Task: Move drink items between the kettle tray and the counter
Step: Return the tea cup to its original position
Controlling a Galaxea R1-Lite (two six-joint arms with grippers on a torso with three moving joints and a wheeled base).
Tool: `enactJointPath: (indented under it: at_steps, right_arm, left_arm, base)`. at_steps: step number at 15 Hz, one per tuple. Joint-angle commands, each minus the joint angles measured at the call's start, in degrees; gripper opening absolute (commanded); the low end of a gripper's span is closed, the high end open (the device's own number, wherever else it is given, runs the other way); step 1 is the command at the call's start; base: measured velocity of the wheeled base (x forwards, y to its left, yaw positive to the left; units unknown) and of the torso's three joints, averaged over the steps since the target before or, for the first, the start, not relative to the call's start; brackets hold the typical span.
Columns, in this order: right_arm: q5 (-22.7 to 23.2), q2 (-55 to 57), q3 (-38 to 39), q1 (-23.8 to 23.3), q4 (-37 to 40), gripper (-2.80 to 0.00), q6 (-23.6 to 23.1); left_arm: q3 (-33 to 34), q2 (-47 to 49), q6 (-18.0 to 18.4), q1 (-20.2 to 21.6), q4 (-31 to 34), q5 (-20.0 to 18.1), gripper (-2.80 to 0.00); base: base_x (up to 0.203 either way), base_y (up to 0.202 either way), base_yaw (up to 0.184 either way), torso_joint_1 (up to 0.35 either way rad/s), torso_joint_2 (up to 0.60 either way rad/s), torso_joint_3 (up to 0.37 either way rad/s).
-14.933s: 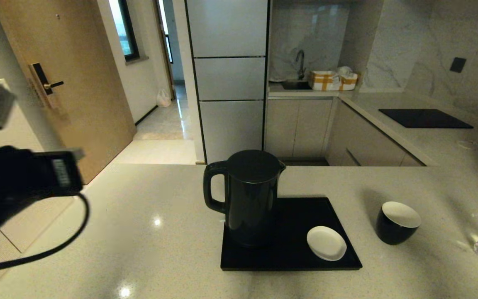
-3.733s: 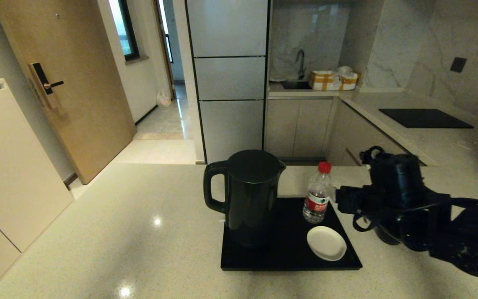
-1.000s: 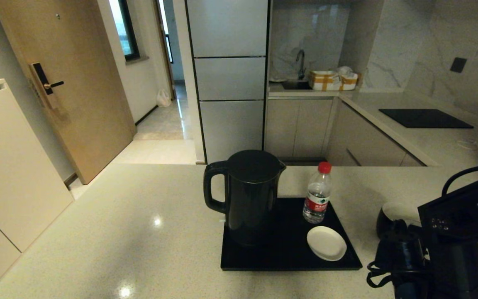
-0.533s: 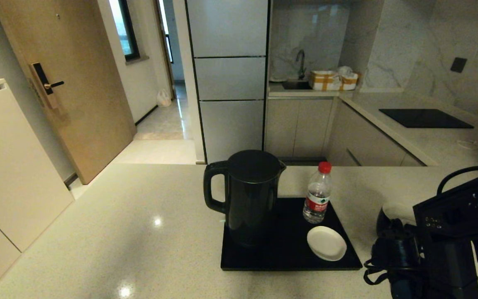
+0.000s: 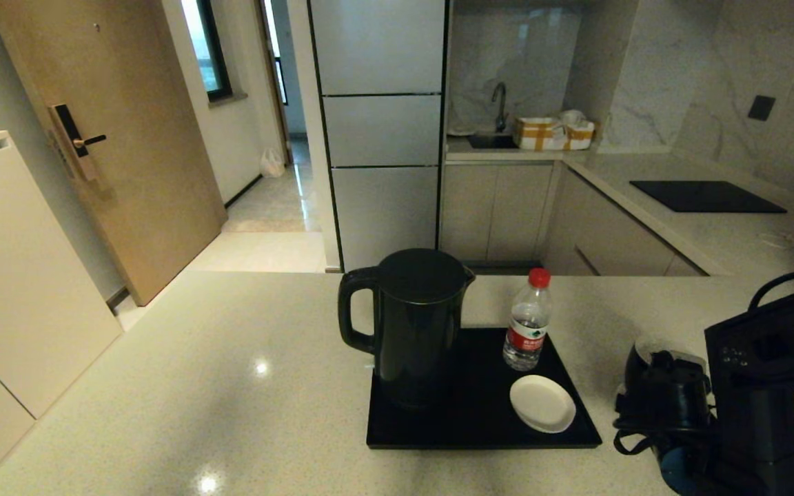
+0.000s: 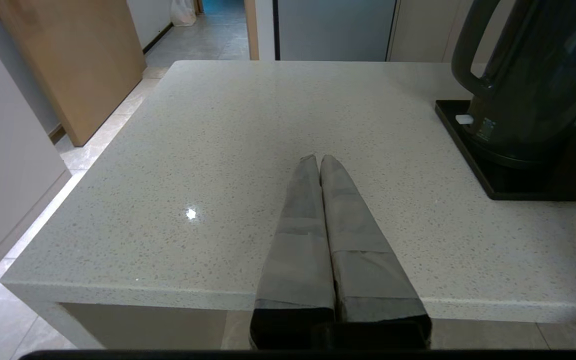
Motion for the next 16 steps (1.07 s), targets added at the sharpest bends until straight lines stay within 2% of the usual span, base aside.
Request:
enactJointPath:
  at_steps: [1,2,5,6,9,10,16]
  right_arm:
    - [3.9,-0.4,-1.1,-3.9,-0.5,0.00,-1.1]
    - [6.4,-0.6,-1.9,-5.4,-0.5,0.00,-2.8]
    - [9.4,-0.2,-3.9,-7.0,-0.5,0.00,-5.4]
    - [12.6,0.0,-4.5,-7.8,-0.5,0.00,-6.1]
    - [13.3,0.1,-4.8,-8.1,-0.5,0.00,-6.4]
    - [15.7,0.3,-5.9,-9.0,-0.5,0.00,-7.2]
    - [18.7,1.3,-8.0,-11.7,-0.5,0.00,-9.5]
  left_arm:
    - [0.0,0.0,0.0,0.0,0.0,-0.1,-2.80]
    - [0.0,0.1,0.0,0.0,0.0,0.0,-2.80]
    - [0.0,0.0,0.0,0.0,0.0,0.0,-2.80]
    - [0.0,0.0,0.0,0.0,0.0,0.0,-2.80]
    - [0.0,0.0,0.0,0.0,0.0,-0.1,-2.80]
    - [0.0,0.0,0.0,0.0,0.0,0.0,-2.80]
    - [0.0,0.0,0.0,0.0,0.0,0.0,-2.80]
  base:
    - [0.000,0.000,0.000,0.000,0.00,0.000]
    - [0.000,0.000,0.000,0.000,0.00,0.000]
    - [0.000,0.000,0.000,0.000,0.00,0.000]
    - [0.000,0.000,0.000,0.000,0.00,0.000]
    - [0.000,0.000,0.000,0.000,0.00,0.000]
    - [0.000,0.000,0.000,0.000,0.00,0.000]
    - [0.000,0.000,0.000,0.000,0.00,0.000]
